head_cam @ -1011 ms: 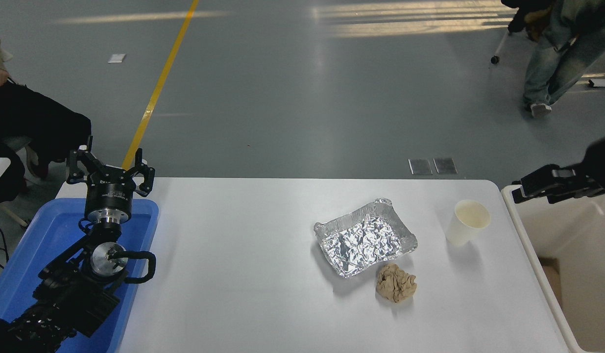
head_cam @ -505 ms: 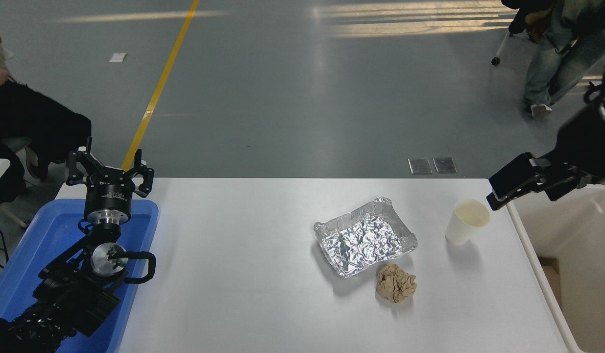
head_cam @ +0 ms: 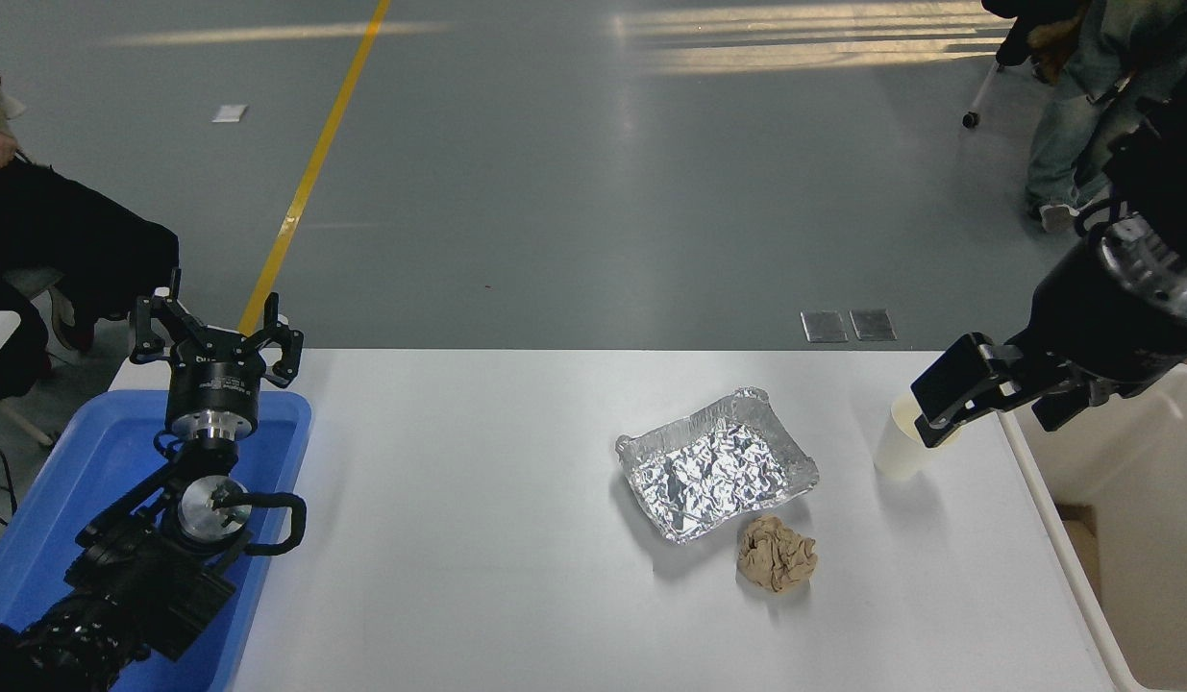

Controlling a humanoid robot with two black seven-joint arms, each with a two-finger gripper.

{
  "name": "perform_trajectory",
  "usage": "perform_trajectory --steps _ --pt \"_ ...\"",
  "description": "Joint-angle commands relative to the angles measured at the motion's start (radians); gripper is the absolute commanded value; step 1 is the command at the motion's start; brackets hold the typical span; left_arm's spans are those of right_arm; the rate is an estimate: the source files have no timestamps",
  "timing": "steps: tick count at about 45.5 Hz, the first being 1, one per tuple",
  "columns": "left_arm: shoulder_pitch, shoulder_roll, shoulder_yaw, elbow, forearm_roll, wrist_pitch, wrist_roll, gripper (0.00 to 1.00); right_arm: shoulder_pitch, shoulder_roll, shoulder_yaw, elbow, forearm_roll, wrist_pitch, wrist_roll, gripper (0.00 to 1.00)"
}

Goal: Pick up paper cup place in dustbin

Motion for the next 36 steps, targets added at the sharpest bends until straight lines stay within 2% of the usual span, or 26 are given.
perform_trajectory --steps 1,14,21,36 --pt "0.0 0.0 0.0 0.0 0.0 0.0 0.0 0.99 -0.286 0.019 -0.005 -0.213 -0.005 -0.225 -0.062 1.0" --pt "0.0 0.0 0.0 0.0 0.0 0.0 0.0 0.99 -0.615 0.001 0.109 -0.518 0.003 -0.374 -0.065 1.0" --pt "-0.002 0.0 0.0 0.0 0.0 -0.002 0.0 0.99 -0.762 -0.088 0.246 -0.635 -0.007 -0.379 -0.068 1.0" --pt "-0.003 0.0 0.0 0.0 0.002 -0.002 0.002 0.99 -0.937 -0.09 0.337 -0.796 -0.008 -0.391 -0.061 1.0"
